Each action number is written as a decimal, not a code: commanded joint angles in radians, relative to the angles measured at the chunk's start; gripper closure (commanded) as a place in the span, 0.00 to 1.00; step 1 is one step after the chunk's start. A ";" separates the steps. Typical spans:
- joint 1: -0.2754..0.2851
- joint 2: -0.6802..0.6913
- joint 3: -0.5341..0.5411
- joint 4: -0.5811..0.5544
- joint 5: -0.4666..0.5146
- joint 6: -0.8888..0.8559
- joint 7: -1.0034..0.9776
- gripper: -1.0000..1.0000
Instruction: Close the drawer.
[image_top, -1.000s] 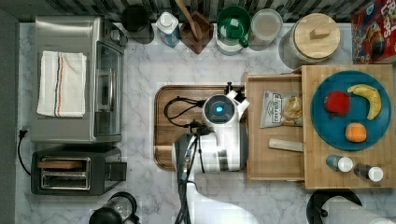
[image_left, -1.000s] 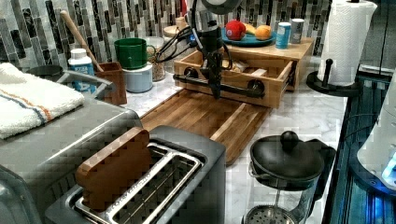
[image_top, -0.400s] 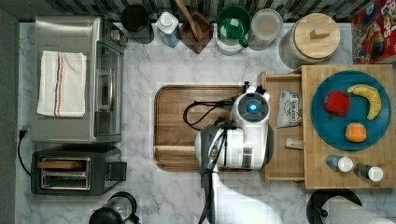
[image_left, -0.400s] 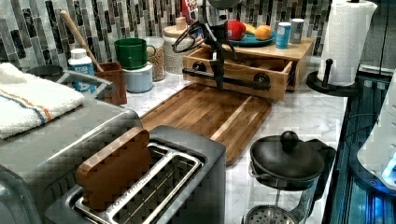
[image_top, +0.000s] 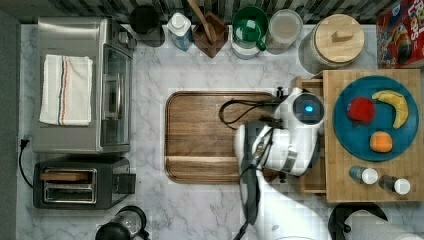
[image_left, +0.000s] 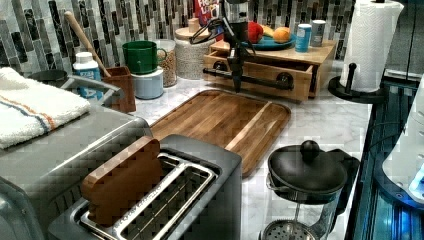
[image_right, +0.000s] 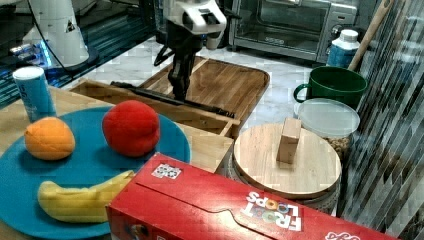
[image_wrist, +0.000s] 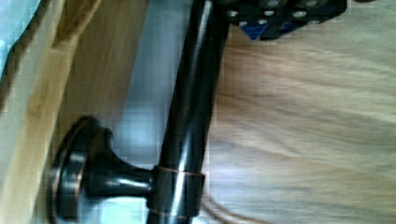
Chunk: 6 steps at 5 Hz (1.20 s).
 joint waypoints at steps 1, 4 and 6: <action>-0.091 0.036 -0.192 0.214 -0.119 0.099 -0.020 1.00; -0.081 0.006 -0.201 0.186 -0.101 0.086 -0.038 1.00; -0.084 0.006 -0.198 0.186 -0.102 0.086 -0.037 1.00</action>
